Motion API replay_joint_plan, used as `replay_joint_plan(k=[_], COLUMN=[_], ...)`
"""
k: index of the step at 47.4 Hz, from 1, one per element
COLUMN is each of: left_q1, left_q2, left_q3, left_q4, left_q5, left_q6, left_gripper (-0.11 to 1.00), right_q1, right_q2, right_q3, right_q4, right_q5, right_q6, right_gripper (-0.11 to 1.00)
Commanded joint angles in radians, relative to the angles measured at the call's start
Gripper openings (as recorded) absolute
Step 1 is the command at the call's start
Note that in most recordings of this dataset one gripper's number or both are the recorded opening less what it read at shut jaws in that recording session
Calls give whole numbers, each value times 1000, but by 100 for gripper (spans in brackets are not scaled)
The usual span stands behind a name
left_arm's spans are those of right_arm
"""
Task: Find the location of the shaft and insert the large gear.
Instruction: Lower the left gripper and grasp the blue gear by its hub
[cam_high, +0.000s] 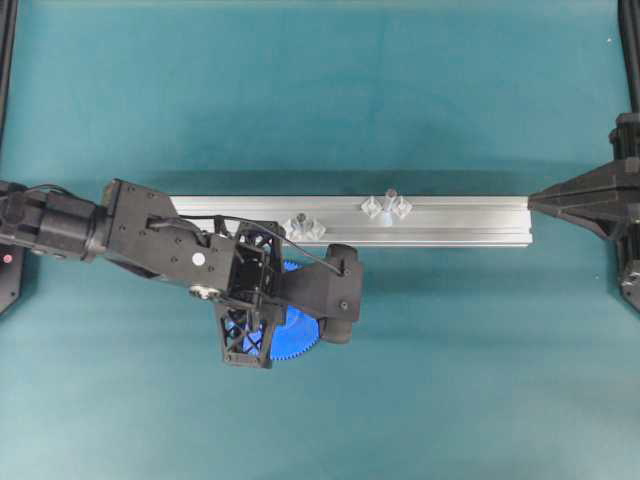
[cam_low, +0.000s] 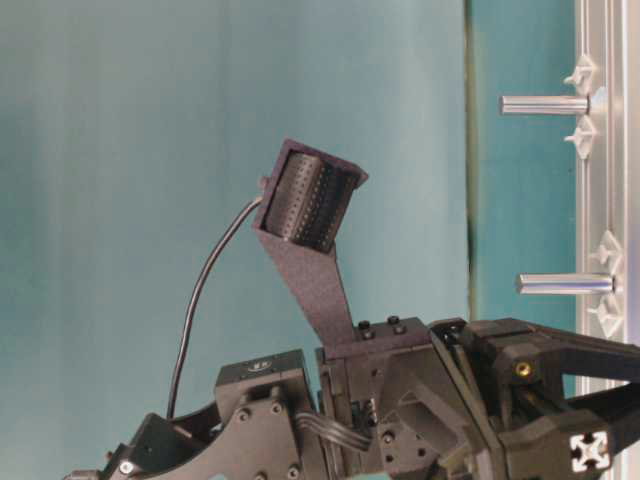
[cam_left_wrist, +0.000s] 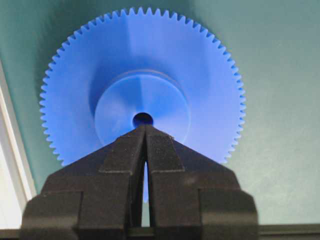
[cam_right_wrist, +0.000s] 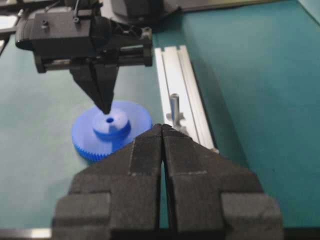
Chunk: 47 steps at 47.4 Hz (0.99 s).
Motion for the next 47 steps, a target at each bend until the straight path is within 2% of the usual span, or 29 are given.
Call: replay_joint_plan(k=[1,7,13,18,25,29,47], left_q1=[-6,-6,-6,-5,-6,-5,2], left_q2=[-15,-15,-15,-12,0,6,15], left_q3=[-21,-20,-20,-21,-3,-5,-14], left_q4=[2,3,2,3,2,2,6], left_q5=[-6,-25,-43,-41,-44,-46,-49], left_q6=[0,0,-3,-9,-12,-9,-8], left_gripper=[0,2,13,35,78,93,93], right_q1=[-3,-3,-3,-3,-3,-3,-3], right_q2=[6,6,6,5,6,6,5], right_q3=[-9,-8,-8,-6,-5,-5,-5], right_q4=[2,2,2,2,2,2,2], right_q5=[-5,-5,-5,-5,-5,-5,-5], right_q6=[9,9,9,9,9,9,9], right_gripper=[-1,-1,-1,-1,-1,-1,-1])
